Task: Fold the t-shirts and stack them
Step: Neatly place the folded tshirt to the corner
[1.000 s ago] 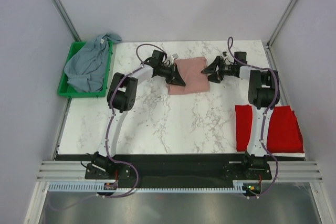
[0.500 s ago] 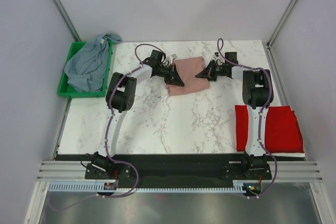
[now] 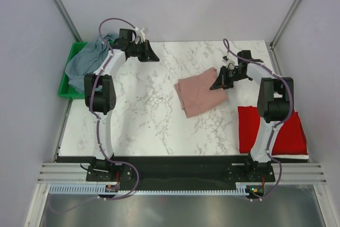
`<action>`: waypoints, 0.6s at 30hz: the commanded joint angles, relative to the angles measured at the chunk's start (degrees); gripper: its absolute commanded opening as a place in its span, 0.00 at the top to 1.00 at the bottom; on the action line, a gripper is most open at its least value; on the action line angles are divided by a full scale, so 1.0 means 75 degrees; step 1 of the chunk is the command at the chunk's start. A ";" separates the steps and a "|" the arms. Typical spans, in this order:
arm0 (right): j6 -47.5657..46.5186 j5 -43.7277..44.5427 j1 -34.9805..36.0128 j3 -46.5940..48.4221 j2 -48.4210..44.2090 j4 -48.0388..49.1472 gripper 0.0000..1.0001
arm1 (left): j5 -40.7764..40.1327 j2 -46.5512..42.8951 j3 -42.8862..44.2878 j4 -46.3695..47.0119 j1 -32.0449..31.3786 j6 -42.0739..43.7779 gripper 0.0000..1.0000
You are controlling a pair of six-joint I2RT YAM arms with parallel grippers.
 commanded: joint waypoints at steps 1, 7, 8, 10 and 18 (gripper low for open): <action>-0.0739 0.0055 -0.0063 -0.0836 -0.1461 -0.0857 1.00 | -0.0120 -0.0371 0.0357 -0.0158 0.0138 0.0631 0.83; -0.0528 0.0347 -0.0051 -0.2513 -0.3347 -0.0996 1.00 | 0.0618 -0.0734 0.0124 0.0110 0.0419 0.0279 0.83; -0.0575 0.0429 -0.0051 -0.2746 -0.3559 -0.1090 1.00 | 0.0723 -0.0781 0.0065 0.0135 0.0455 0.0198 0.83; -0.0738 0.0780 -0.0272 -0.2900 -0.4133 -0.1417 1.00 | 0.0958 -0.0875 0.0065 0.0147 0.0525 0.0162 0.83; -0.1091 0.1250 -0.1151 -0.2937 -0.5843 -0.2660 1.00 | 0.0865 -0.1238 -0.0193 0.0310 0.0560 -0.0037 0.83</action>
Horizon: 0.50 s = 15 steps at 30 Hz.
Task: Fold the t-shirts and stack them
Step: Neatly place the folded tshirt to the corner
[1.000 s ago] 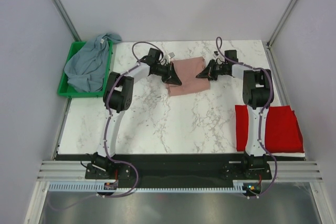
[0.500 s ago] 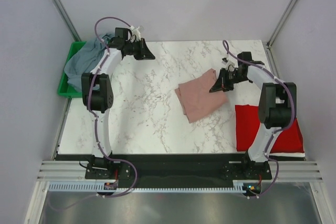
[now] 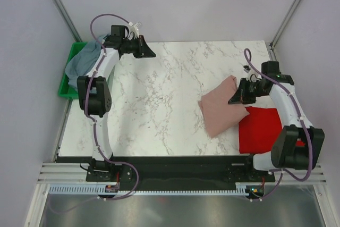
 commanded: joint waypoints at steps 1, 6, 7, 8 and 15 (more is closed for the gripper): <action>-0.0287 0.0273 -0.0380 0.0121 -0.0876 -0.1011 1.00 | 0.0224 -0.0600 -0.0111 0.0316 0.0030 -0.0183 0.83; -0.0545 0.0601 -0.0849 0.0179 -0.2152 -0.2101 1.00 | 0.0119 -0.0670 -0.0076 0.0387 -0.0017 -0.0160 0.83; -0.0556 0.0672 -0.0849 0.0145 -0.2329 -0.2208 1.00 | 0.0107 -0.0659 -0.0076 0.0398 -0.0029 -0.0148 0.83; -0.0533 0.0661 -0.0873 0.0063 -0.2482 -0.2337 1.00 | 0.0072 -0.0694 -0.0076 0.0387 -0.0052 -0.0125 0.83; -0.0369 0.1304 -0.1376 0.0343 -0.3655 -0.3064 1.00 | 0.0107 -0.0822 -0.0088 0.0457 -0.0169 -0.0230 0.83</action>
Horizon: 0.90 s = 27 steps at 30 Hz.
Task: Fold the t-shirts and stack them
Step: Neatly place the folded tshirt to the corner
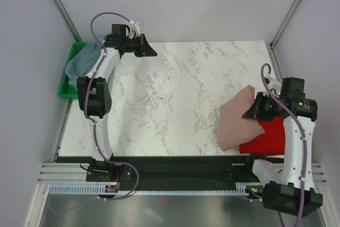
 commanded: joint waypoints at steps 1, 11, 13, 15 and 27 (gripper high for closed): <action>0.0068 0.0390 -0.0353 0.0477 -0.0214 -0.0410 1.00 | 0.0069 -0.0581 0.0002 0.0306 -0.0102 -0.0198 0.83; 0.0326 0.0800 -0.0858 0.0607 0.0044 -0.0211 1.00 | 0.0057 -0.0687 -0.0126 0.0399 -0.0442 -0.0187 0.83; 0.0361 0.0917 -0.0881 0.0631 0.0056 -0.0199 1.00 | 0.0034 -0.0698 -0.0127 0.0399 -0.0512 -0.0187 0.83; 0.0396 0.1000 -0.0940 0.0666 0.0103 -0.0187 1.00 | 0.0034 -0.0710 -0.0127 0.0411 -0.0548 -0.0175 0.83; 0.0595 0.1421 -0.1479 0.1146 0.0641 -0.0070 1.00 | 0.0139 -0.0710 -0.0185 0.0446 -0.0618 -0.0292 0.82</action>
